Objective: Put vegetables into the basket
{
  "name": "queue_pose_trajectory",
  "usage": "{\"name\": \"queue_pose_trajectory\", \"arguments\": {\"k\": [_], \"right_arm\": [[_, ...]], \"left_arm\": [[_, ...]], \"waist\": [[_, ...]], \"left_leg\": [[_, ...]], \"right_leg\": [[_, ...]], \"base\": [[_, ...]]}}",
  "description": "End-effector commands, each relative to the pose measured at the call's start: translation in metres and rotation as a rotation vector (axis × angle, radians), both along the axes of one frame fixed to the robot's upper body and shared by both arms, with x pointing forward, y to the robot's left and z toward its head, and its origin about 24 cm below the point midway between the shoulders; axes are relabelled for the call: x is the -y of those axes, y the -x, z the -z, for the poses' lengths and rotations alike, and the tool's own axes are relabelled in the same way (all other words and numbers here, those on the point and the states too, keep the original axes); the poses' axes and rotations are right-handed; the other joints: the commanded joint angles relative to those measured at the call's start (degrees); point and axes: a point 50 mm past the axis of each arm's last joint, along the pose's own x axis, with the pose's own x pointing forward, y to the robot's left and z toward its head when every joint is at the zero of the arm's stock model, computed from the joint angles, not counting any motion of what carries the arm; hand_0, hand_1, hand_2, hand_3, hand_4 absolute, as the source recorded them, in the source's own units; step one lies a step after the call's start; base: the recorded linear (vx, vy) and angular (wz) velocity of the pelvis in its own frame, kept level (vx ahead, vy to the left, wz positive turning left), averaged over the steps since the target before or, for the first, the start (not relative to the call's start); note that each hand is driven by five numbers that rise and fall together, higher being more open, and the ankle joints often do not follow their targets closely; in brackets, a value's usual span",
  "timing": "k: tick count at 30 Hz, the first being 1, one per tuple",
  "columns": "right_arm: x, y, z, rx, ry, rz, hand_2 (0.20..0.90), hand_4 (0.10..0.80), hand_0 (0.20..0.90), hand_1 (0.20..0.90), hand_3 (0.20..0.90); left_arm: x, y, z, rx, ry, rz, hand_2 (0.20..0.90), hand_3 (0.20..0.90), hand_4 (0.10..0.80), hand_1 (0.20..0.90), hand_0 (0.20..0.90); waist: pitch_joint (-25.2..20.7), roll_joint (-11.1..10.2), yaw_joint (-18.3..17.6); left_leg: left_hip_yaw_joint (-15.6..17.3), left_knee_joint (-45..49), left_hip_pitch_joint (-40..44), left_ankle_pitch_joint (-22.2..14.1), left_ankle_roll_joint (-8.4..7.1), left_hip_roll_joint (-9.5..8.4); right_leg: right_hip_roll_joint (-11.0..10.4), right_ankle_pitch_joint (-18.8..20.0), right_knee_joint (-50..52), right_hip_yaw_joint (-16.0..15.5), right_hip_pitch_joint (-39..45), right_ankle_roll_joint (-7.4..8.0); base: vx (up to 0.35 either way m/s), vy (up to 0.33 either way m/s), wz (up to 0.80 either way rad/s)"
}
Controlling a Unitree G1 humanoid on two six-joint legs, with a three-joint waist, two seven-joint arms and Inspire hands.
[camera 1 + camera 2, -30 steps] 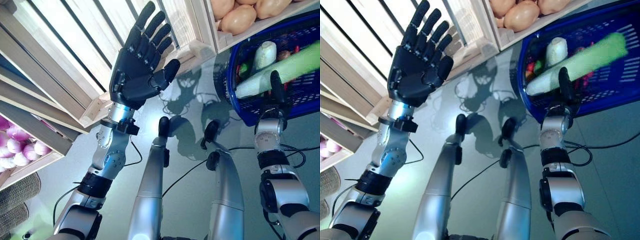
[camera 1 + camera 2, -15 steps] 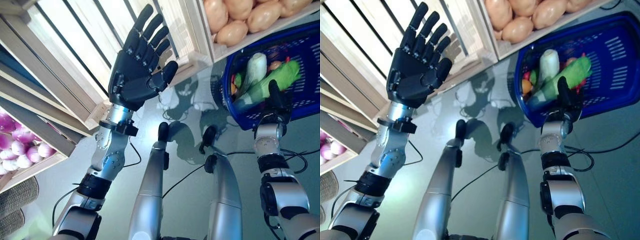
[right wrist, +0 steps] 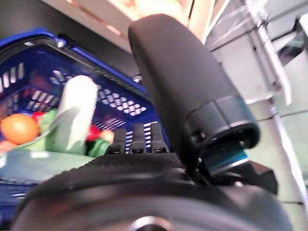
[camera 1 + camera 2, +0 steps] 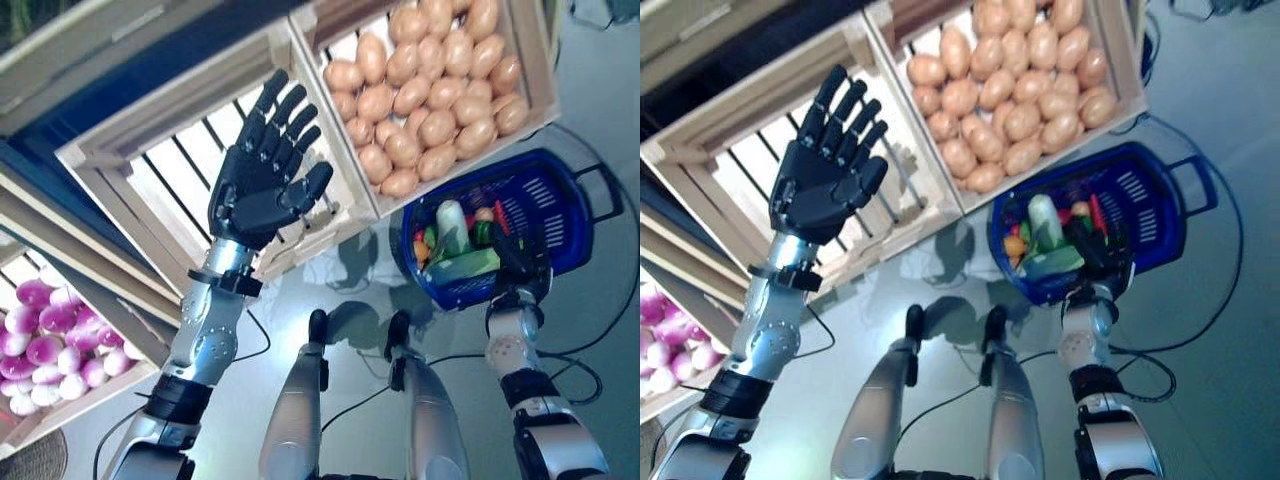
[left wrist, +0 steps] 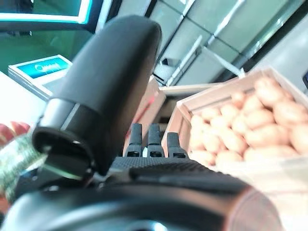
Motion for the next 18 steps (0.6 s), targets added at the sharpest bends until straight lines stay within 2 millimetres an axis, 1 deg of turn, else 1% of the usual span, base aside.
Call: {"name": "queue_pose_trajectory", "arguments": {"k": [1,3,4,5,6,7,9,10,13,15,18], "right_arm": [[-0.004,0.013,-0.018,0.091,0.304,-0.110,0.900,0.800,0.900,0.900,0.900],[-0.008,0.019,-0.010,0.043,0.352,-0.156,0.900,0.800,0.900,0.900,0.900],[-0.016,0.030,0.007,-0.042,0.425,-0.237,0.900,0.800,0.900,0.900,0.900],[-0.020,0.037,0.017,-0.087,0.462,-0.281,0.900,0.800,0.900,0.900,0.900],[-0.023,0.042,0.024,-0.118,0.474,-0.320,0.900,0.800,0.900,0.900,0.900],[-0.028,0.050,0.038,-0.192,0.514,-0.400,0.900,0.800,0.900,0.900,0.900],[-0.031,0.063,0.058,-0.302,0.516,-0.494,0.900,0.800,0.900,0.900,0.900],[-0.033,0.071,0.067,-0.356,0.546,-0.547,0.900,0.800,0.900,0.900,0.900],[-0.033,0.092,0.092,-0.517,0.619,-0.677,0.900,0.800,0.900,0.900,0.900],[-0.030,0.107,0.108,-0.616,0.594,-0.711,0.900,0.800,0.900,0.900,0.900],[-0.028,0.128,0.130,-0.751,0.581,-0.766,0.900,0.800,0.900,0.900,0.900]], "left_arm": [[0.011,0.020,-0.021,0.164,-0.073,0.088,0.900,0.900,0.800,0.900,0.900],[0.008,0.021,-0.012,0.129,-0.109,0.079,0.900,0.900,0.800,0.900,0.900],[0.006,0.022,0.004,0.055,-0.144,0.073,0.900,0.900,0.800,0.900,0.900],[0.003,0.023,0.013,0.005,-0.159,0.069,0.900,0.900,0.800,0.900,0.900],[0.002,0.023,0.020,-0.022,-0.174,0.071,0.900,0.900,0.800,0.900,0.900],[0.001,0.024,0.034,-0.078,-0.223,0.074,0.900,0.900,0.800,0.900,0.900],[-0.002,0.027,0.051,-0.146,-0.282,0.081,0.900,0.900,0.800,0.900,0.900],[-0.002,0.028,0.061,-0.193,-0.307,0.068,0.900,0.900,0.800,0.900,0.900],[-0.008,0.031,0.079,-0.245,-0.388,0.055,0.900,0.900,0.800,0.900,0.900],[-0.009,0.034,0.091,-0.286,-0.436,0.058,0.900,0.900,0.800,0.900,0.900],[-0.011,0.036,0.115,-0.346,-0.565,0.026,0.900,0.900,0.800,0.900,0.900]], "waist": [[-7.86,0.62,-1.20],[-9.34,0.54,-1.57],[-11.71,0.38,-2.10],[-12.97,0.37,-2.31],[-13.77,0.34,-2.48],[-15.39,0.34,-2.68],[-17.50,0.22,-2.77],[-18.51,0.18,-2.81],[-20.55,-0.03,-3.25],[-21.64,-0.10,-3.26],[-22.64,-0.41,-3.76]], "left_leg": [[0.30,-6.58,2.33,4.03,-2.04,-1.26],[0.58,-7.99,4.09,4.21,-1.89,-1.18],[0.92,-10.16,6.86,4.49,-1.87,-0.72],[0.89,-11.54,8.71,4.61,-1.83,-0.71],[0.94,-12.53,9.97,4.73,-1.82,-0.68],[1.11,-13.63,11.64,4.84,-1.82,-0.58],[1.33,-15.37,14.16,4.83,-1.78,-0.45],[1.44,-16.26,15.38,4.91,-1.90,-0.29],[2.04,-18.17,18.23,4.82,-2.17,0.31],[2.29,-18.28,19.36,4.19,-2.20,0.43],[3.07,-18.28,20.91,3.34,-2.16,0.90]], "right_leg": [[0.72,1.27,-7.18,-3.54,8.98,0.29],[0.54,1.67,-8.56,-3.35,10.59,0.51],[0.35,2.13,-10.52,-3.26,13.21,0.86],[0.42,2.34,-11.92,-3.08,15.09,0.98],[0.44,2.58,-12.91,-3.03,16.31,1.12],[0.36,2.96,-14.01,-2.98,17.82,1.43],[0.28,3.59,-15.82,-2.79,20.03,1.83],[0.21,3.91,-16.73,-2.89,21.14,2.05],[-0.01,4.96,-19.47,-2.95,23.84,2.73],[-0.11,4.95,-20.22,-2.91,25.11,2.94],[-0.19,4.68,-20.36,-2.97,26.25,3.34]], "base": [[0.104,0.107,0.00],[0.095,0.089,0.01],[0.167,0.083,0.00],[0.193,0.083,-0.04],[0.162,0.080,-0.07],[0.149,0.077,-0.09],[0.158,0.076,-0.10],[0.147,0.071,-0.13],[0.117,0.079,-0.05],[0.080,0.071,-0.03],[0.062,0.050,-0.01]]}}
